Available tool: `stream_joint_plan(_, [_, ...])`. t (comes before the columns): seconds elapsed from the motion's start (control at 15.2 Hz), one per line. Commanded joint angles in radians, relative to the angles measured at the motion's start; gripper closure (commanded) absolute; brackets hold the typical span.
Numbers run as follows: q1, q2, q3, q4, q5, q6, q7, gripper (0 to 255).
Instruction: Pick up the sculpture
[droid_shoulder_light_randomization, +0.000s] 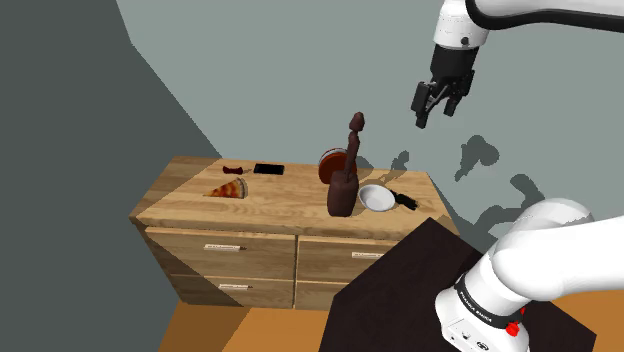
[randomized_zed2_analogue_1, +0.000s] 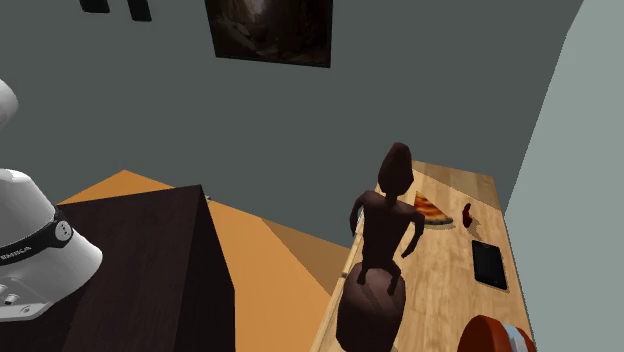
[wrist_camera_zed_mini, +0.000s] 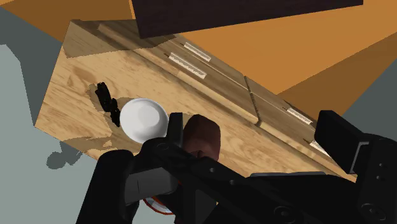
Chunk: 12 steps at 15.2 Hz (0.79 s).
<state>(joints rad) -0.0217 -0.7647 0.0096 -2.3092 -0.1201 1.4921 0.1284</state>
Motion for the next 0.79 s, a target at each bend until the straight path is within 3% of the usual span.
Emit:
stream_joint_plan(0.0, [0.0, 0.0, 0.0, 0.0, 0.0, 0.0, 0.0, 0])
stream_joint_plan(0.73, [-0.051, 0.448, -0.052, 0.201, 0.039, 0.177, 0.085, 0])
